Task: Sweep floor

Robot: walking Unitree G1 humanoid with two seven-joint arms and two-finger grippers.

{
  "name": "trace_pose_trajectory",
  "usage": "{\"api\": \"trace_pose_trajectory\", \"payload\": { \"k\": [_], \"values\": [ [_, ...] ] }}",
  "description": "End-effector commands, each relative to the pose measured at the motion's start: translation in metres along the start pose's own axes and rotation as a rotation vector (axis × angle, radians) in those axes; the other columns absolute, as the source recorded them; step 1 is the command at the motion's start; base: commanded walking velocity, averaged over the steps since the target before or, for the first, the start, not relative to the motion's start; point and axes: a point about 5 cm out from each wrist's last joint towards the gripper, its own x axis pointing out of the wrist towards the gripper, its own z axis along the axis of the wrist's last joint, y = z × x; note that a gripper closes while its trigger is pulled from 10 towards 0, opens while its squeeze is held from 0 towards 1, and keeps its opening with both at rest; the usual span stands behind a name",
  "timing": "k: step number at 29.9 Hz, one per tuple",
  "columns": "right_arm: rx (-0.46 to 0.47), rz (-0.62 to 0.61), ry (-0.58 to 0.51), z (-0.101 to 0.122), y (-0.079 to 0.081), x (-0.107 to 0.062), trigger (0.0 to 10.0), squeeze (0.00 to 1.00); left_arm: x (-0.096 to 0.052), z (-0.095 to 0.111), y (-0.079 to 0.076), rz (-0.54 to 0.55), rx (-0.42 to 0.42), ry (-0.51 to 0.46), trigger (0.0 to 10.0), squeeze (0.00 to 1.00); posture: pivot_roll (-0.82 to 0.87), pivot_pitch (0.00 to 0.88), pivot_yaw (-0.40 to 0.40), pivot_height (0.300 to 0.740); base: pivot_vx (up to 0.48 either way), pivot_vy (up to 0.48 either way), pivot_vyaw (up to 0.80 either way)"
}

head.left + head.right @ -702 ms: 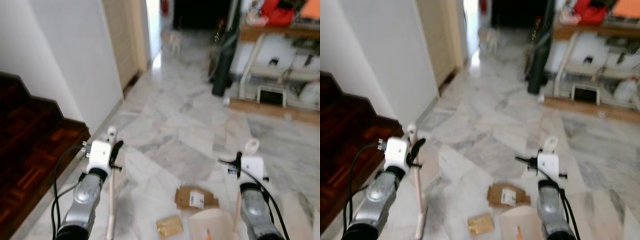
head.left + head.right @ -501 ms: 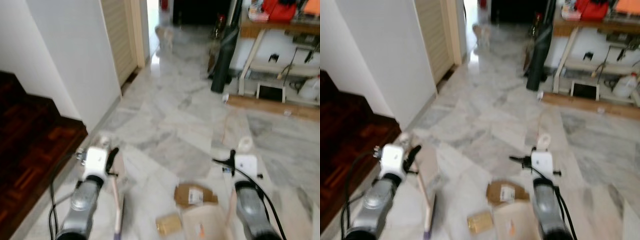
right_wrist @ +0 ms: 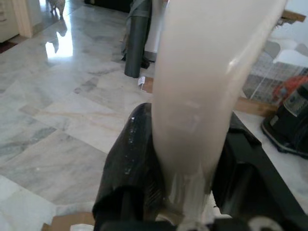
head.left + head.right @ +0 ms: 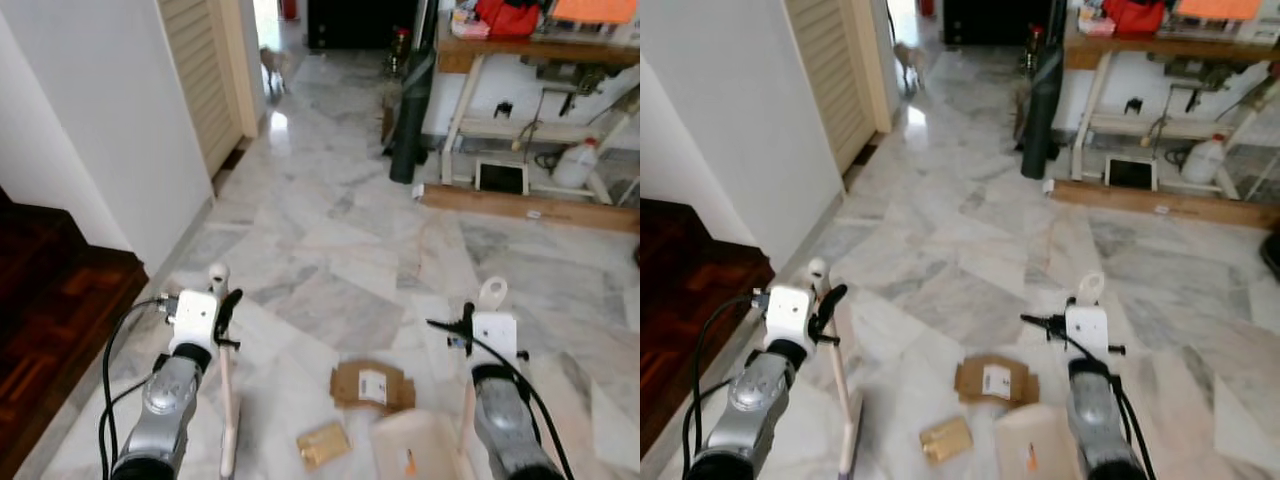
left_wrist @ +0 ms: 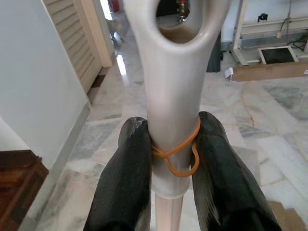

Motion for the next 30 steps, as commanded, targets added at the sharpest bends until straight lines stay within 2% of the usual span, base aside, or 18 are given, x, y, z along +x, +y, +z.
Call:
{"api": "trace_pose_trajectory", "payload": {
  "k": [1,6,10,16,27,30],
  "values": [
    [-0.01,-0.025,-0.02,0.004,-0.001,0.001,10.0,0.0,0.004,0.008,0.007,0.014,-0.005,-0.037,10.0,0.0,0.07,0.0,0.046,0.74,0.0,0.0,0.0],
    [-0.017,-0.1,0.011,-0.003,-0.008,-0.004,10.0,0.0,0.008,0.012,0.011,0.03,-0.036,-0.047,10.0,0.0,0.06,0.0,0.052,0.74,0.0,0.0,0.0],
    [0.045,-0.193,0.056,-0.01,-0.015,-0.007,10.0,0.0,0.012,0.014,0.011,0.016,-0.023,-0.049,10.0,0.0,0.06,0.0,0.059,0.74,0.0,0.0,0.0],
    [0.127,-0.265,0.08,-0.015,-0.021,-0.013,10.0,0.0,0.015,0.018,0.012,0.004,-0.005,-0.066,10.0,0.0,0.05,0.0,0.071,0.74,0.0,0.0,0.0],
    [0.13,-0.301,0.05,-0.014,-0.027,-0.016,10.0,0.0,0.025,0.03,0.01,0.032,0.012,-0.128,10.0,0.0,0.04,0.0,0.076,0.74,0.0,0.0,0.0],
    [0.129,-0.303,0.047,-0.015,-0.029,-0.019,10.0,0.0,0.03,0.035,0.005,0.015,0.023,-0.145,10.0,0.0,0.02,0.006,0.075,0.74,0.0,0.0,0.0]
  ]
}}
